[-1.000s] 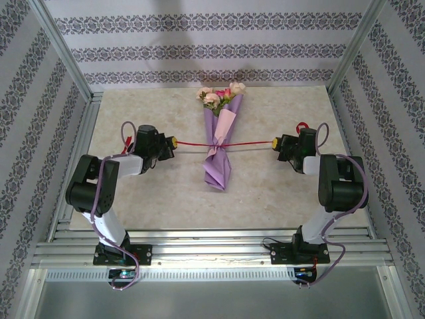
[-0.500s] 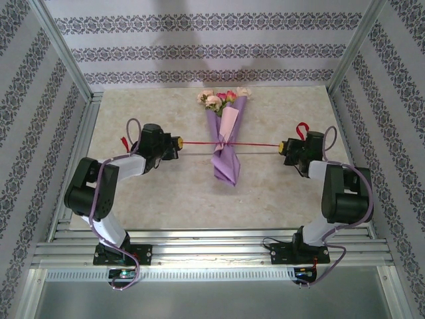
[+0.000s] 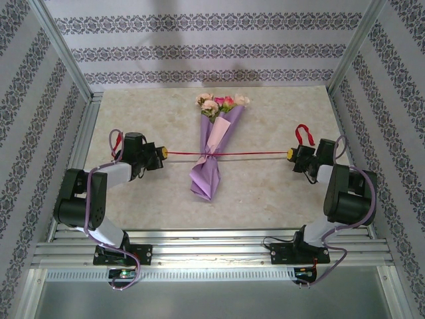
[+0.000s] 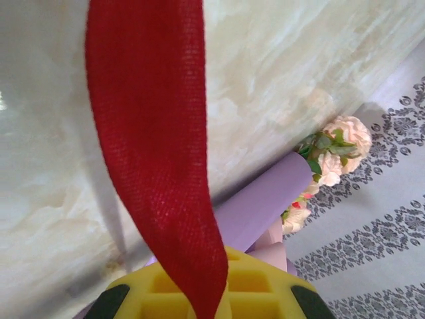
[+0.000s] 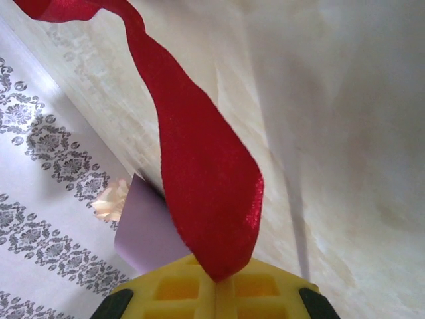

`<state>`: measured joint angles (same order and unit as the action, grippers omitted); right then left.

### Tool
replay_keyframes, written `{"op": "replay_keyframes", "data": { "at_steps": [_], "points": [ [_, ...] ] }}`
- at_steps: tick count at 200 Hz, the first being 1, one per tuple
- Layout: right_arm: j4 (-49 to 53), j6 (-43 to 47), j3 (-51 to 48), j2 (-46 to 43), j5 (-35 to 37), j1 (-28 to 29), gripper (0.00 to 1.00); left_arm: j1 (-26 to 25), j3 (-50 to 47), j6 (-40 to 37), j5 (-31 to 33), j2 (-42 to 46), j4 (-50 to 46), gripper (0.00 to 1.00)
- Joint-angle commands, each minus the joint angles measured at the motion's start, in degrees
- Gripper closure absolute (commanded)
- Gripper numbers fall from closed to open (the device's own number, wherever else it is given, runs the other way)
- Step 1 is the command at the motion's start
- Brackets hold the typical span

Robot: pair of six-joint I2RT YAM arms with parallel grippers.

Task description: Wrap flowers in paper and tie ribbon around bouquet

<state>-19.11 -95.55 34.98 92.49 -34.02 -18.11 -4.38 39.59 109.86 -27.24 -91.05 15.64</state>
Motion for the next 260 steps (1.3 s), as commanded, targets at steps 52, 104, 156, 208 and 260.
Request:
{"op": "replay_keyframes", "data": {
  "at_steps": [52, 104, 156, 208, 260],
  "points": [
    [7.6, 2.2, 0.1, -2.5, 7.9, 1.7, 1.0, -1.8, 7.3, -4.4, 4.6, 1.8, -26.6, 0.52],
    [9.1, 3.2, 0.0, -2.3, 7.7, 1.5, 1.0, -13.5, 15.6, -0.6, 7.5, -0.1, -29.7, 0.39],
    [9.8, 3.7, 0.6, -1.9, 7.1, 1.2, 1.0, -19.6, 24.9, 0.0, 5.1, -13.0, -27.9, 0.42],
    [11.7, 4.6, 1.4, -1.2, 5.9, 1.2, 1.0, -21.3, 29.0, 0.3, 5.4, -19.8, -24.5, 0.73],
    [34.5, 11.0, 9.1, -8.8, 10.0, 7.4, 0.38, -22.0, 27.3, -0.7, 6.5, -18.4, -20.6, 1.0]
  ]
}}
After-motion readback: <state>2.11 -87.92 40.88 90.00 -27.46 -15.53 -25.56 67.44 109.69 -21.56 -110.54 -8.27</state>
